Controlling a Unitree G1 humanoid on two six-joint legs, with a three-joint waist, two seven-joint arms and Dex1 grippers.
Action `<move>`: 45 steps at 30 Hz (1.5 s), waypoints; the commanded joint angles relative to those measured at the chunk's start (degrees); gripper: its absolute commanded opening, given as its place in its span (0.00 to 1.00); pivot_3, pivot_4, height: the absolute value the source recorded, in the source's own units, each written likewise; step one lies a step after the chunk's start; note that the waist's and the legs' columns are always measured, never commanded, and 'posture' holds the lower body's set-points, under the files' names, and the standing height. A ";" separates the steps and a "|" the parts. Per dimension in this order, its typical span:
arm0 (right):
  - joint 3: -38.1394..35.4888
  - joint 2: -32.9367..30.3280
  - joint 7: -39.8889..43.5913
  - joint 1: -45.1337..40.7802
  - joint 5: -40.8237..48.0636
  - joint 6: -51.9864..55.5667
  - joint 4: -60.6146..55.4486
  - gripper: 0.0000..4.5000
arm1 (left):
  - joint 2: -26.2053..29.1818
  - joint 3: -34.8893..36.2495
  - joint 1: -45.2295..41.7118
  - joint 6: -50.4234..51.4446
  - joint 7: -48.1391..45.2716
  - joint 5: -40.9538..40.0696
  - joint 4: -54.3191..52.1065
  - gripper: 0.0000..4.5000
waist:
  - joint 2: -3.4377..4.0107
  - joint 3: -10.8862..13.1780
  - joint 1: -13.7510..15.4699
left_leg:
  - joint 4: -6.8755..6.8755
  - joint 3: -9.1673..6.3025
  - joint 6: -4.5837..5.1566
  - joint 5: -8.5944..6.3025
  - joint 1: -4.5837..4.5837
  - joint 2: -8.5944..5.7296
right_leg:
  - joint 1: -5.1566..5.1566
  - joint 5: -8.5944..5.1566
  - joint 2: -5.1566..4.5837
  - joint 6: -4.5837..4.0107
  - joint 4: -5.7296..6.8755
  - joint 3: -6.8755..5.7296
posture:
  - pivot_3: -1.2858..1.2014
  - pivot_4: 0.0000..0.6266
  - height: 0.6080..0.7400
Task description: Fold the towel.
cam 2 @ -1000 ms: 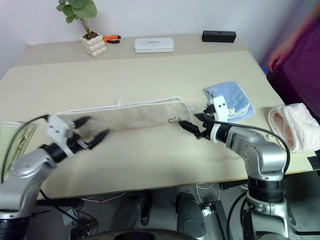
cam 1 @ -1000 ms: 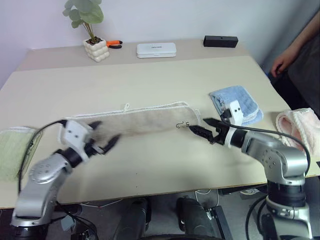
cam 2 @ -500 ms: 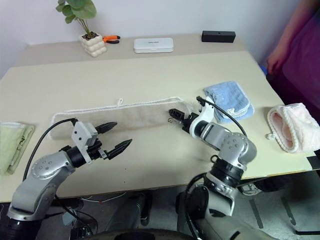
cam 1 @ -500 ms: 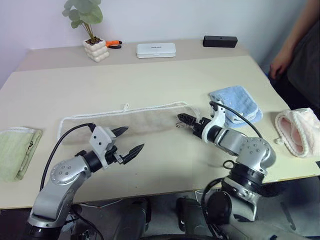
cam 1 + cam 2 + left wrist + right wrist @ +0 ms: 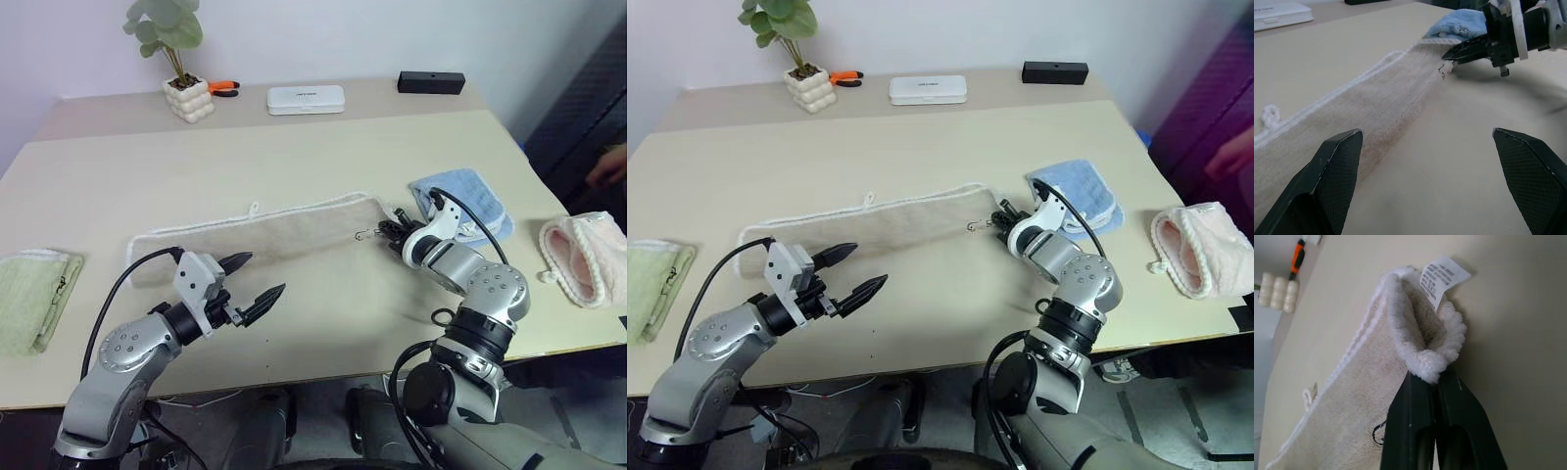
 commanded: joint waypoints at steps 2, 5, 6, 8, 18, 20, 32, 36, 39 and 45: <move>1.65 -7.89 2.44 3.52 4.41 5.40 -12.09 0.01 | -0.04 0.73 -0.65 -1.60 -0.56 0.33 0.52 0.96 | 0.02 0.01 0.20 | 0.01 0.00 0.02 0.00 -0.03 -0.01 | 0.00 -0.01 -0.01 -0.01 -0.03 0.00 | 0.52 0.24 1.00; 11.08 -16.81 8.91 6.42 4.90 5.33 -18.19 0.01 | -0.25 0.41 -1.00 -2.01 -0.82 0.61 1.57 0.96 | 0.04 0.02 -0.16 | 0.01 0.03 0.04 -0.01 -0.04 -0.01 | 0.01 -0.05 -0.01 -0.06 -0.10 -0.01 | 0.52 0.24 1.00; 15.46 -20.45 11.80 6.91 4.29 3.73 -19.91 0.01 | -0.41 0.34 -1.08 -2.04 -0.80 0.62 1.82 0.96 | 0.07 0.03 -0.41 | 0.01 0.05 0.04 -0.01 -0.02 0.03 | 0.01 -0.10 0.00 -0.16 -0.10 -0.01 | 0.52 0.24 1.00; 25.02 -27.86 18.25 7.42 1.93 -1.24 -22.71 0.01 | -0.85 0.28 -1.28 -1.97 -0.58 0.64 2.19 0.96 | 0.11 0.05 -0.94 | 0.00 0.16 0.04 -0.02 -0.02 0.19 | 0.00 -0.12 0.05 -0.18 -0.14 0.02 | 0.52 0.24 1.00; 62.00 -36.18 34.46 3.49 -14.05 -21.46 -18.44 0.01 | -1.91 0.19 -1.63 -2.31 0.24 1.87 2.48 0.96 | -0.01 0.03 -1.24 | 0.03 0.15 0.03 -0.02 -0.02 0.41 | 0.03 -0.02 0.26 -0.04 -0.20 0.00 | 0.52 0.24 1.00; 64.51 -34.35 34.82 2.86 -16.42 -23.71 -15.18 0.01 | -2.00 0.37 -1.37 -2.25 0.64 2.03 2.05 0.96 | -0.02 0.03 -1.00 | 0.03 0.14 0.03 -0.03 -0.03 0.41 | 0.03 -0.02 0.27 -0.04 -0.20 0.00 | 0.52 0.24 1.00; 68.93 -29.46 38.92 1.69 -24.90 -29.78 -8.46 0.01 | -2.11 0.39 0.77 -2.20 2.09 2.52 0.27 0.96 | -0.04 0.03 0.17 | 0.06 0.14 0.00 -0.04 -0.06 0.37 | 0.00 -0.05 0.24 -0.21 -0.26 0.03 | 0.52 0.24 1.00; 66.86 -28.98 42.63 2.04 -23.06 -30.48 -10.88 0.29 | -2.13 0.20 0.60 -1.95 2.30 2.45 0.16 0.96 | -0.04 0.03 0.13 | 0.05 0.14 0.00 -0.04 -0.06 0.38 | -0.01 -0.04 0.25 -0.19 -0.25 0.03 | 0.52 0.24 1.00; 62.46 -30.08 45.60 3.51 -19.82 -31.07 -14.76 0.61 | -1.86 0.71 0.82 -1.90 2.30 2.16 0.17 0.96 | -0.04 0.03 0.18 | 0.05 0.14 0.00 -0.04 -0.07 0.37 | -0.01 0.00 0.27 -0.11 -0.26 0.03 | 0.52 0.24 1.00; 47.85 -27.73 42.86 3.11 -12.66 -27.16 -11.42 0.48 | -1.31 2.24 0.93 -1.92 2.19 1.83 0.82 0.96 | -0.05 0.02 0.22 | 0.06 0.14 0.00 -0.04 -0.06 0.37 | 0.01 0.01 0.23 -0.11 -0.26 0.03 | 0.52 0.24 1.00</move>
